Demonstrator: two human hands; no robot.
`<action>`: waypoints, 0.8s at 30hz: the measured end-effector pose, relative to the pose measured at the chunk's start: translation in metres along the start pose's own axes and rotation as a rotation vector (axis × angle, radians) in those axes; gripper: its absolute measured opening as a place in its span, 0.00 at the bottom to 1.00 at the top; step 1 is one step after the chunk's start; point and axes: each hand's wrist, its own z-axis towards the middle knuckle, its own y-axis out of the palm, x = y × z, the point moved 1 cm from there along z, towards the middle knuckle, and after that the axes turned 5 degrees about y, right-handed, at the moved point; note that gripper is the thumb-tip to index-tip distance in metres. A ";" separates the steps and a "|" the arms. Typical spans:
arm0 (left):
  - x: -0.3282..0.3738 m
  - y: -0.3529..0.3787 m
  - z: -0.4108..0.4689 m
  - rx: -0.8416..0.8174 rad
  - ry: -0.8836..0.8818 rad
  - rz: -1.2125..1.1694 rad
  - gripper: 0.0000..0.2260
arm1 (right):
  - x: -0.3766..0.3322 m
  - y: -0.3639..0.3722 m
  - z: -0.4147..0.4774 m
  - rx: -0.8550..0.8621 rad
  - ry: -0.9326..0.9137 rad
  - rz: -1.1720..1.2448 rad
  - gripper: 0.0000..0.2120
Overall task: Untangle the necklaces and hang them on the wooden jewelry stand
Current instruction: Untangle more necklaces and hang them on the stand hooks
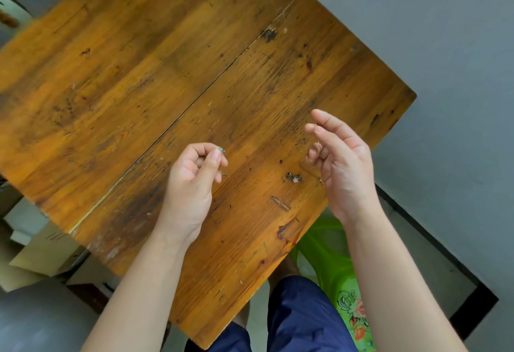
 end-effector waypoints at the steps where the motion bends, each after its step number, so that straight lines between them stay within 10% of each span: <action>1: 0.000 -0.001 -0.004 0.015 -0.008 -0.001 0.04 | -0.001 0.000 -0.003 0.000 0.009 -0.007 0.11; 24: 0.198 -0.094 -0.217 0.151 0.377 -0.184 0.19 | -0.144 0.074 -0.257 -0.353 -0.201 0.120 0.13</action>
